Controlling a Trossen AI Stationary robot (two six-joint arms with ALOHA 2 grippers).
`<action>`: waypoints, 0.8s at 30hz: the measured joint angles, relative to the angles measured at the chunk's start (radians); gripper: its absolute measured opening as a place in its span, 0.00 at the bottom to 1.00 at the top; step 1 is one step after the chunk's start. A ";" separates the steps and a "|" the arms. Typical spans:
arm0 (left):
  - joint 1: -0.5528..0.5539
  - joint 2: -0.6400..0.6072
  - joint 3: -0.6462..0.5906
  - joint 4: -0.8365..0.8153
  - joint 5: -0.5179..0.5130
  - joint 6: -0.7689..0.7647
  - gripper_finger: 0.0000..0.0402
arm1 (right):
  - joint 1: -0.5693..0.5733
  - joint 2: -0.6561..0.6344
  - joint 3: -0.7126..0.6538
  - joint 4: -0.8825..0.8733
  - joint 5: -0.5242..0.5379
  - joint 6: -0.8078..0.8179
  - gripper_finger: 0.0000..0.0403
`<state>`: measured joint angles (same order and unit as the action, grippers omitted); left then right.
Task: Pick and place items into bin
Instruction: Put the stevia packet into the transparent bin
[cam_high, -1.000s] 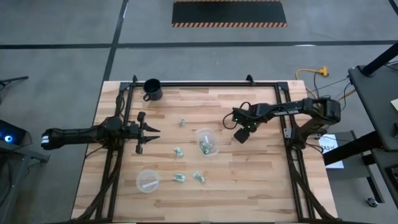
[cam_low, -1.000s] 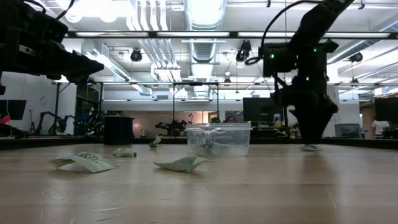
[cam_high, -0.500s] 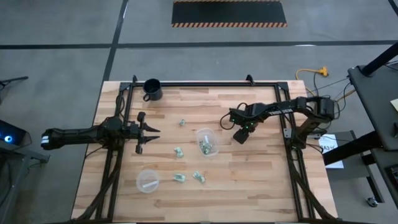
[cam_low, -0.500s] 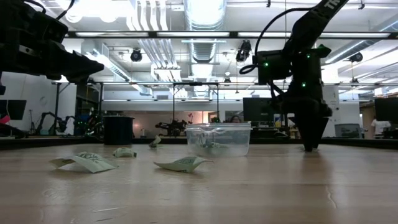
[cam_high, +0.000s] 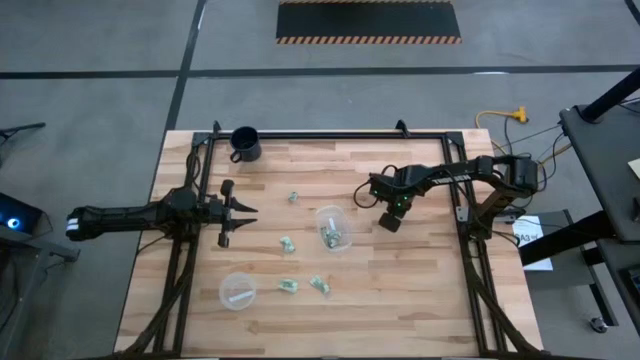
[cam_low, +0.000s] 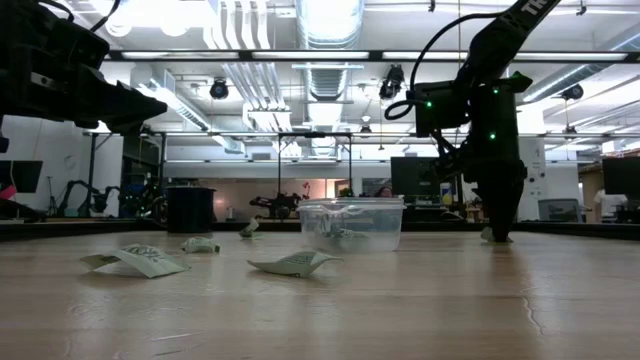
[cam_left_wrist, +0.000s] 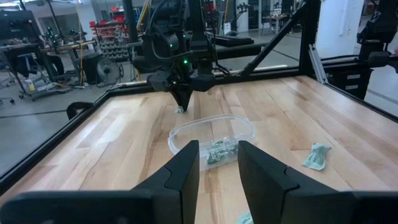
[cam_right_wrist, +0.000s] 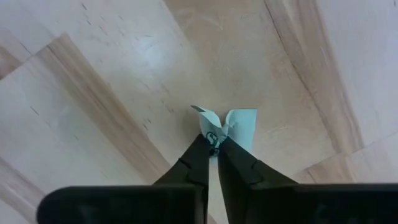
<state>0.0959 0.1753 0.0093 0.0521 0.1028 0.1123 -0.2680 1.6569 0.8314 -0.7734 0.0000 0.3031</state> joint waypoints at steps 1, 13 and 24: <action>0.000 0.000 0.000 0.000 0.000 0.000 0.23 | 0.000 0.000 0.000 0.000 0.000 -0.001 0.03; 0.000 0.000 0.000 0.000 0.000 0.000 0.23 | 0.001 -0.048 0.043 0.085 0.067 -0.098 0.02; 0.000 0.001 0.000 0.000 0.000 0.000 0.23 | 0.022 -0.082 -0.027 0.541 0.077 -0.154 0.02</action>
<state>0.0959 0.1761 0.0092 0.0521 0.1028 0.1121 -0.2463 1.5753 0.8041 -0.2322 0.0772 0.1490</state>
